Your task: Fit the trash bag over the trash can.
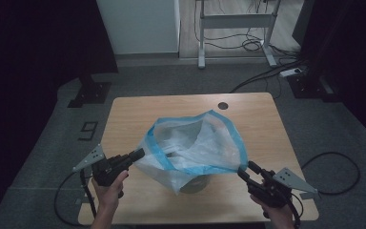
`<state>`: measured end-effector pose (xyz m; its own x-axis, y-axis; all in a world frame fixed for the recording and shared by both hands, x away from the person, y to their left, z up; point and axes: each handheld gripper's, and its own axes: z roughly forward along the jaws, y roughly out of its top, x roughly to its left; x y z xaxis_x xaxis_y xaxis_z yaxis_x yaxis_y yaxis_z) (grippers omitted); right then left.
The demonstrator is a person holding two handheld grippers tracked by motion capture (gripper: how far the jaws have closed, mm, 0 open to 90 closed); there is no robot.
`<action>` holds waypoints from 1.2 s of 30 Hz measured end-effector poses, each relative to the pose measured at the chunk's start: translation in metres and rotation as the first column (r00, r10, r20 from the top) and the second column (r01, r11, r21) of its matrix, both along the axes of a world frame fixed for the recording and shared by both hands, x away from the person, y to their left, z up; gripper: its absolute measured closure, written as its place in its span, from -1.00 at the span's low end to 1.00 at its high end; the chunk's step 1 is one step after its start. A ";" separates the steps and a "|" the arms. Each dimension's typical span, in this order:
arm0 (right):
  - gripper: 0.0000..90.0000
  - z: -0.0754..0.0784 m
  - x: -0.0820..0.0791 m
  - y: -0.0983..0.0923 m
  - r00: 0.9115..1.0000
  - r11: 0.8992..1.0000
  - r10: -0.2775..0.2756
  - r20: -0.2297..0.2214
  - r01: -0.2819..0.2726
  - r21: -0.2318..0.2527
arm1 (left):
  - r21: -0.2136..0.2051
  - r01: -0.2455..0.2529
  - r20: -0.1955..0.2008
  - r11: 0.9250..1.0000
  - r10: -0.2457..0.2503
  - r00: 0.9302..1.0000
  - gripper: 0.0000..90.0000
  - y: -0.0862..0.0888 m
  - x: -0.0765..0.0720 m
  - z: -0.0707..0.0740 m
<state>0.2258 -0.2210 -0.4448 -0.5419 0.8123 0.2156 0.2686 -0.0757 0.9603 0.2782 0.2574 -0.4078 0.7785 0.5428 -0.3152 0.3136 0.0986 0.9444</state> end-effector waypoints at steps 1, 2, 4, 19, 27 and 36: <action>0.04 -0.001 0.001 0.001 1.000 1.000 0.001 -0.009 -0.001 0.006 | -0.006 0.003 -0.003 1.000 -0.003 1.000 1.00 0.001 0.000 -0.001; 0.04 -0.002 0.002 0.001 1.000 1.000 0.011 -0.022 -0.010 0.021 | -0.014 0.007 -0.007 1.000 -0.007 1.000 0.99 0.001 0.000 -0.001; 0.14 -0.004 0.005 0.003 0.999 0.998 0.033 -0.037 -0.031 0.054 | -0.019 0.007 -0.010 1.000 -0.007 1.000 1.00 0.002 0.000 -0.002; 0.98 -0.009 0.000 0.006 0.975 0.980 0.199 -0.093 -0.201 -0.006 | -0.026 0.057 -0.066 0.998 -0.058 0.996 1.00 0.025 -0.008 -0.021; 0.98 -0.018 -0.004 0.010 0.963 0.965 0.244 -0.116 -0.253 -0.073 | 0.004 0.076 -0.107 0.997 -0.076 0.991 1.00 0.027 -0.009 -0.035; 0.98 -0.031 0.004 0.011 0.969 0.967 0.201 -0.144 -0.220 -0.129 | 0.071 0.055 -0.157 0.996 -0.043 0.987 1.00 0.017 0.001 -0.044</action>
